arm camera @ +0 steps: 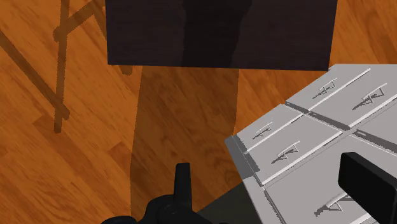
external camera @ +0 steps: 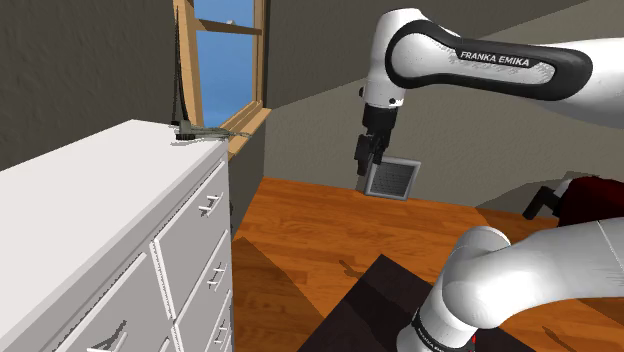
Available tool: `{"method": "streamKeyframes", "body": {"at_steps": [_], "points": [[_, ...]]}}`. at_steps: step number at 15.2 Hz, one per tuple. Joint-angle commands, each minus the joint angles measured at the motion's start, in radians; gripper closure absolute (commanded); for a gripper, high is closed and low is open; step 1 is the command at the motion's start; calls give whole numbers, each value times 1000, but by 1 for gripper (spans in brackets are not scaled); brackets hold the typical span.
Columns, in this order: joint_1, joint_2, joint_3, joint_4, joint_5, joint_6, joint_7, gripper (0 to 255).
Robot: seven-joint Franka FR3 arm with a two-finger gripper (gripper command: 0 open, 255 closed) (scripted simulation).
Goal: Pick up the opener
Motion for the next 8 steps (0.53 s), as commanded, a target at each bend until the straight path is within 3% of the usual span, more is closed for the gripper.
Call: {"method": "streamKeyframes", "body": {"at_steps": [1,8], "points": [[0,0,0,0,0,0,0,0],[52,266,-14,197,55,79,-62,0]]}}
